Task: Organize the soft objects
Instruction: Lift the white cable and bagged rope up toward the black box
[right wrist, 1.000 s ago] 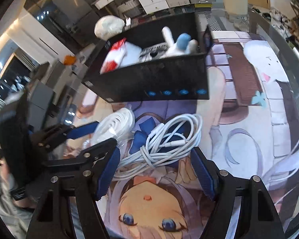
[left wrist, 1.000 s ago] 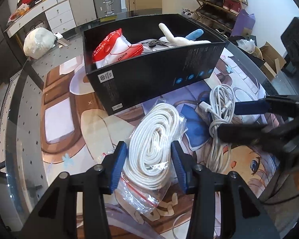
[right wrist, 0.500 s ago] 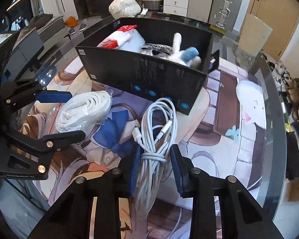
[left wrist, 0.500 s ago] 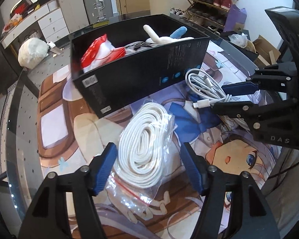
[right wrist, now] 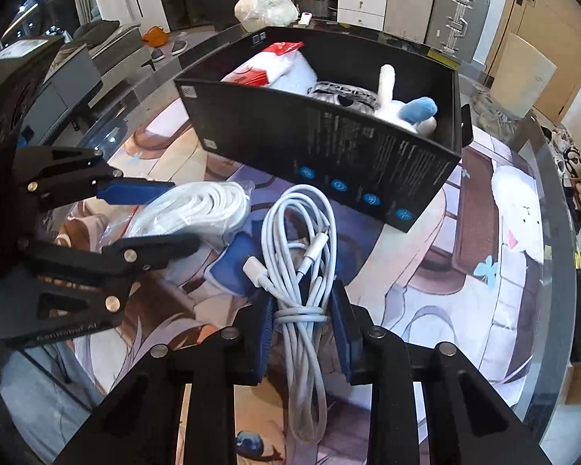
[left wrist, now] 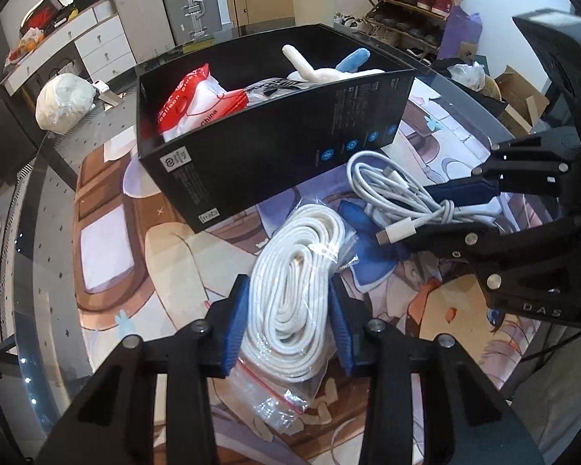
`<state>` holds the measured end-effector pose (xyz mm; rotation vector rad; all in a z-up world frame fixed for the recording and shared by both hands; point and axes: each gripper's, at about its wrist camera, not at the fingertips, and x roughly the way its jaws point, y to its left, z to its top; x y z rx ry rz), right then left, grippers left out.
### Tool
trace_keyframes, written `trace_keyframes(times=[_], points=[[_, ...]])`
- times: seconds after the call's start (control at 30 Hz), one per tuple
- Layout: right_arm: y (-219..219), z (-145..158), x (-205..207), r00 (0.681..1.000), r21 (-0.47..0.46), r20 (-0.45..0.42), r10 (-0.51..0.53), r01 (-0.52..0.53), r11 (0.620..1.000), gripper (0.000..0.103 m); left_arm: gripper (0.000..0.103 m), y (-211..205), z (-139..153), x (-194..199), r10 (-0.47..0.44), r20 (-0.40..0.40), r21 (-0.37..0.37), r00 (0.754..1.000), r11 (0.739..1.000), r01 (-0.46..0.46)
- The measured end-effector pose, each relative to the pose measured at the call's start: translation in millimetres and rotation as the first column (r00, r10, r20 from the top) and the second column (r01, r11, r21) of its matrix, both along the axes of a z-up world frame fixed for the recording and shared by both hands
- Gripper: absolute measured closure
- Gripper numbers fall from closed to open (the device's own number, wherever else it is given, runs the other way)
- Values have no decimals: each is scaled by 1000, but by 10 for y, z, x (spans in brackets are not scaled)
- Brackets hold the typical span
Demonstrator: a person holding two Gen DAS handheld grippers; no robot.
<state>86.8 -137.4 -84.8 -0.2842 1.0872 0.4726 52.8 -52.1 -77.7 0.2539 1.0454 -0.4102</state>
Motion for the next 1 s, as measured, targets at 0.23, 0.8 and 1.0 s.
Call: trace_keyframes(times=[0.23, 0.8, 1.0], points=[[-73, 3, 20, 1000, 5, 7, -17, 17, 1000, 73, 38, -87, -42, -48, -22, 14, 42, 1000, 999, 22], [-153, 273, -112, 994, 114, 101, -34, 22, 993, 75, 67, -4, 341, -174, -5, 217, -19, 976, 1000, 10], [-292, 680, -305, 952, 234, 294, -84, 13, 972, 75, 67, 127, 716, -355, 69, 435, -101, 898, 995, -27]])
